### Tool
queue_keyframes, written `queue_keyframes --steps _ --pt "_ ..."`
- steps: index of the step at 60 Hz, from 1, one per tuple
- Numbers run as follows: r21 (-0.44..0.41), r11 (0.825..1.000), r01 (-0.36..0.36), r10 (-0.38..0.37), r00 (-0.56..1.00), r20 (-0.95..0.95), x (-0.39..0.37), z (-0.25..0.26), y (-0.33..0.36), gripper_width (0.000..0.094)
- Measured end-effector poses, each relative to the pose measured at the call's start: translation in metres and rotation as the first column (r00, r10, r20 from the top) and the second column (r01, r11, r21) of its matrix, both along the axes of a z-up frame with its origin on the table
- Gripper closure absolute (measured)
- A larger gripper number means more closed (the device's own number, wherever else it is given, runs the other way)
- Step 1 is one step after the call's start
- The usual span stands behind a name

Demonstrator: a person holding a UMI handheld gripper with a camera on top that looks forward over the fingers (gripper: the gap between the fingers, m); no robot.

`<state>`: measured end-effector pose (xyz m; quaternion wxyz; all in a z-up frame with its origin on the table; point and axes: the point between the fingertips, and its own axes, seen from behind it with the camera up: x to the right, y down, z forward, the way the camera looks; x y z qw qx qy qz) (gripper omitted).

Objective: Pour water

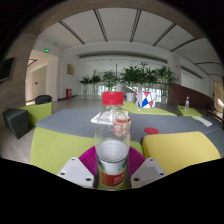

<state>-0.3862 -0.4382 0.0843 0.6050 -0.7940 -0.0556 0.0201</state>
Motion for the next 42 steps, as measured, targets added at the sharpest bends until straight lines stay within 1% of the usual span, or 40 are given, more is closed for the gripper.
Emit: queue_keyframes --steps 1,2,8,12,18,23,28,31,34,35,38,41,42 --pt "0.000 1.000 -0.001 0.001 1.000 -0.002 0.000 0.001 0.000 0.0576" --pt "-0.001 1.000 -0.002 0.002 1.000 -0.003 0.000 0.001 -0.001 0.0606" --pt "-0.006 1.000 0.001 -0.001 1.000 -0.013 0.004 0.007 0.001 0.0612" --pt "0.000 1.000 0.015 -0.015 1.000 -0.028 0.015 0.024 0.003 0.0611" --pt "0.017 0.997 0.071 -0.070 0.997 -0.036 0.053 0.054 0.007 0.0610" --pt "0.045 0.989 0.139 -0.140 0.990 0.004 0.101 0.080 0.020 0.0609" --pt "0.093 0.974 0.204 -0.213 0.973 0.091 0.155 0.108 0.044 0.0608" --pt "0.136 0.961 0.240 -0.260 0.952 0.160 0.188 0.126 0.063 0.0608" --pt "0.182 0.948 0.260 -0.299 0.925 0.236 0.224 0.145 0.079 0.0608" --pt "0.201 0.941 0.271 -0.318 0.911 0.262 0.223 0.148 0.089 0.0606" --pt "0.253 0.929 0.269 -0.347 0.869 0.352 0.252 0.173 0.106 0.0608" --pt "0.314 0.915 0.255 -0.378 0.814 0.441 0.267 0.197 0.131 0.0608" --pt "0.335 0.909 0.248 -0.389 0.792 0.471 0.259 0.203 0.136 0.0608"
